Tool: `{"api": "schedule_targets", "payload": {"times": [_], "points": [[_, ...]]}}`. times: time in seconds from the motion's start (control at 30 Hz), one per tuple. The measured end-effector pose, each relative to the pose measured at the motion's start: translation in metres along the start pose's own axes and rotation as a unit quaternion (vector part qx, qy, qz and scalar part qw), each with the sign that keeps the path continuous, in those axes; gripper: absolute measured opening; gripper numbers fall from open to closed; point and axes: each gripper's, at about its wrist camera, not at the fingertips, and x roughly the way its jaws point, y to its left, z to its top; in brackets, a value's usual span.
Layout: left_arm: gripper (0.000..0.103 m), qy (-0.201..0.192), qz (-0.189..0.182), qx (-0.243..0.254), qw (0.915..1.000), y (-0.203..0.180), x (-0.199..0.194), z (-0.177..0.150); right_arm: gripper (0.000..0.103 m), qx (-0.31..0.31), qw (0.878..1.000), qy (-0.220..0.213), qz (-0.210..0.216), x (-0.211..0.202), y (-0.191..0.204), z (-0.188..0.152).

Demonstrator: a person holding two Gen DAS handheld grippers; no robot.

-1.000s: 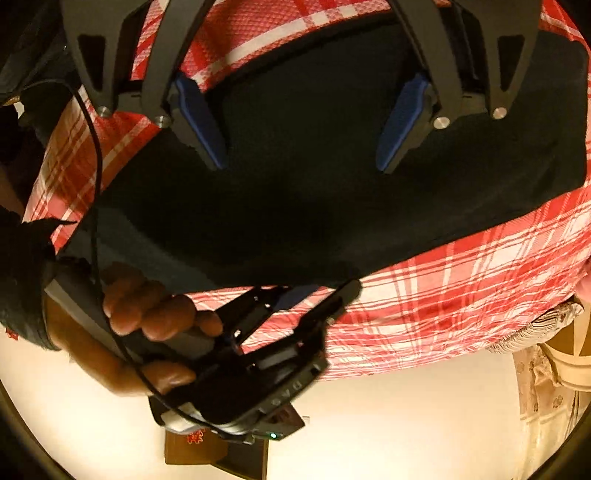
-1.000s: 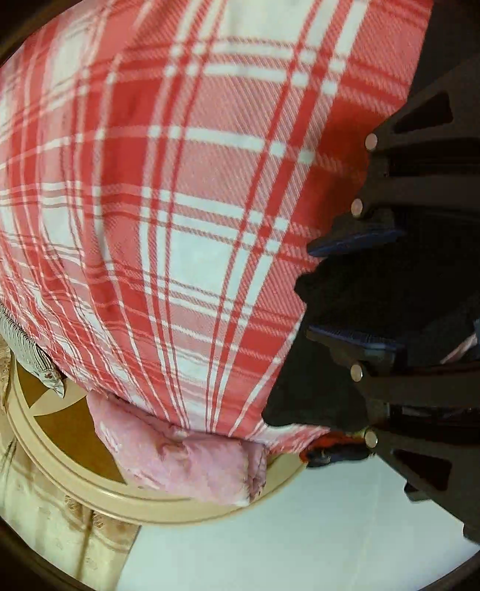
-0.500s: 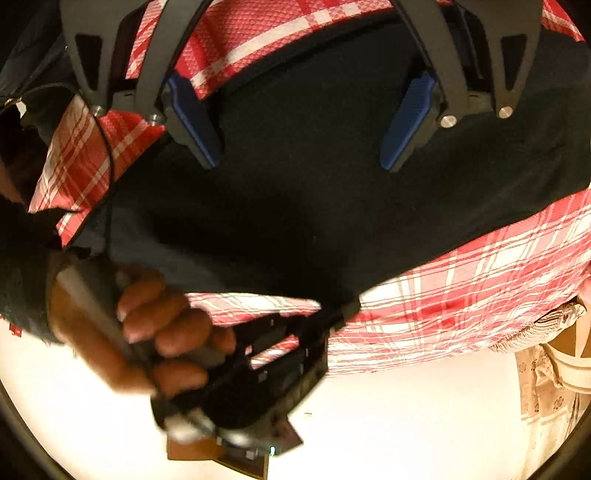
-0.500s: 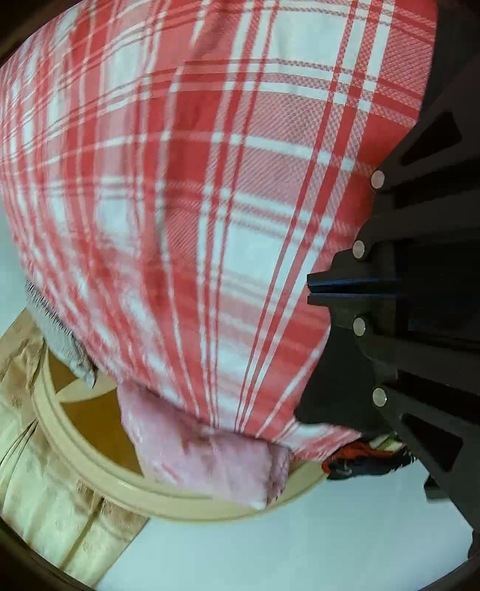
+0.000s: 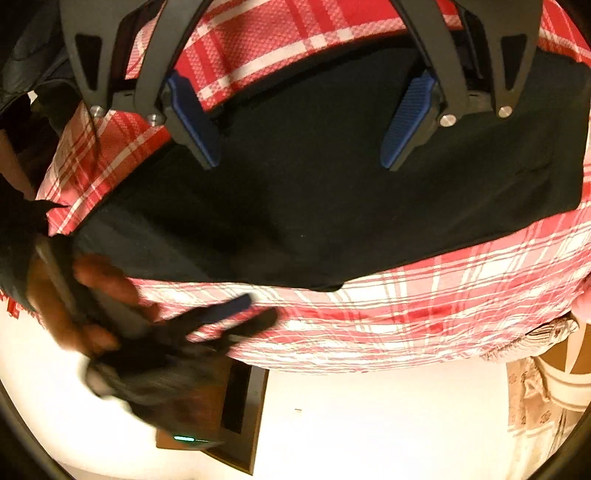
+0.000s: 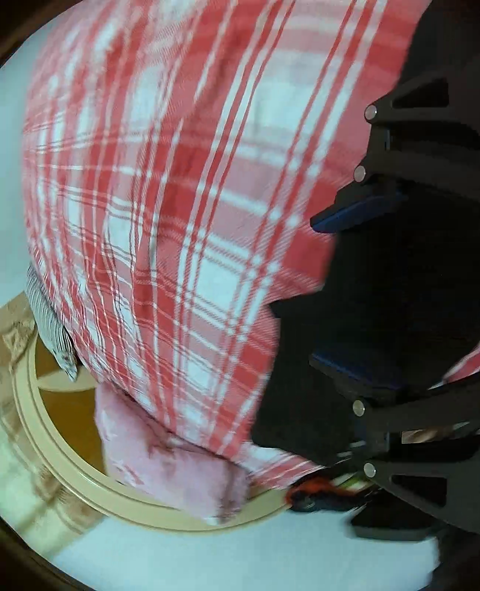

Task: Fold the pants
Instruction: 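Smooth the folded black pants flat with both tools open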

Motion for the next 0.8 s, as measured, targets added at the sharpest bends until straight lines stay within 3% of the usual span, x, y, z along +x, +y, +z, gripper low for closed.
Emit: {"api": "schedule_targets", "payload": {"times": [0.1,0.23,0.37,0.43,0.5,0.67,0.8], "points": [[0.091,0.001,0.001,0.003,1.0,-0.003,-0.001,0.0,0.067,-0.061,0.996,0.0,-0.068,-0.03,0.008,-0.031],[0.092,0.011,0.012,0.007,0.9998,-0.002,0.01,0.002,0.063,-0.098,0.991,0.012,-0.088,-0.046,0.011,-0.067],[0.095,0.022,0.023,0.025,0.9992,-0.009,0.012,0.0,0.051,-0.124,0.985,0.038,-0.111,-0.034,0.015,-0.096],[0.095,0.026,0.028,0.031,0.9988,-0.012,0.01,-0.003,0.039,-0.118,0.985,0.057,-0.112,-0.021,0.014,-0.107],[0.098,0.032,0.028,0.037,0.9984,-0.011,0.014,-0.003,0.039,-0.129,0.983,0.041,-0.127,-0.018,0.018,-0.12],[0.101,0.036,0.038,0.058,0.9969,-0.017,0.015,-0.006,0.039,-0.138,0.98,0.043,-0.139,-0.023,0.022,-0.128],[0.101,0.021,0.006,0.015,0.9996,-0.014,0.005,0.006,0.039,-0.126,0.982,0.005,-0.137,-0.038,0.021,-0.12]]}}
